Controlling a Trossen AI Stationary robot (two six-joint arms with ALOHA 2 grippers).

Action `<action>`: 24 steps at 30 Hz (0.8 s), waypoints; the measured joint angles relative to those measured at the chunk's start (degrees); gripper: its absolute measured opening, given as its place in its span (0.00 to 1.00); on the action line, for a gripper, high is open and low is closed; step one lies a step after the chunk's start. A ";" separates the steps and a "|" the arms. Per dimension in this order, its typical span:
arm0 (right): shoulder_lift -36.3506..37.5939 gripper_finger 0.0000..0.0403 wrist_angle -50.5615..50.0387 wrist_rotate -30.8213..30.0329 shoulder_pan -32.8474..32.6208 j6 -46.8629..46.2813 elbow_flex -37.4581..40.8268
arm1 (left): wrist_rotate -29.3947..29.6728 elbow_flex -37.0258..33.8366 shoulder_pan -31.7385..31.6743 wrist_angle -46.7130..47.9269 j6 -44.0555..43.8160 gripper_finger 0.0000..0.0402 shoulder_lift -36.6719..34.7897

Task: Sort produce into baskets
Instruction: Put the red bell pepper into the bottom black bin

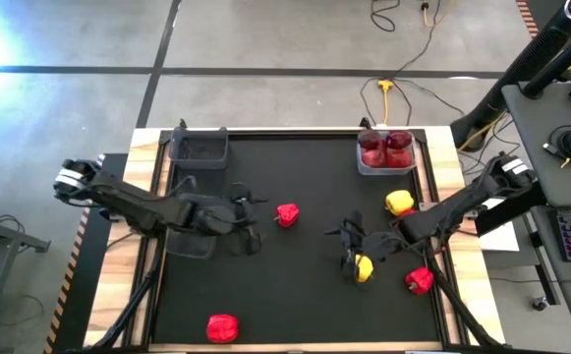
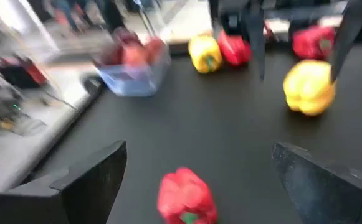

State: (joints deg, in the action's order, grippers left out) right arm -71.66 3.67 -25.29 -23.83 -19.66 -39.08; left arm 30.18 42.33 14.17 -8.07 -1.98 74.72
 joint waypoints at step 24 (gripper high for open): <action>-1.62 0.81 4.70 -1.78 -1.80 0.13 6.70 | -0.84 17.79 -9.19 11.07 -23.53 0.95 30.12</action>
State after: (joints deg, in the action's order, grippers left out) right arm -73.28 8.37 -27.06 -25.63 -19.53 -32.38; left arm 29.34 60.12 4.97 3.00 -25.51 104.84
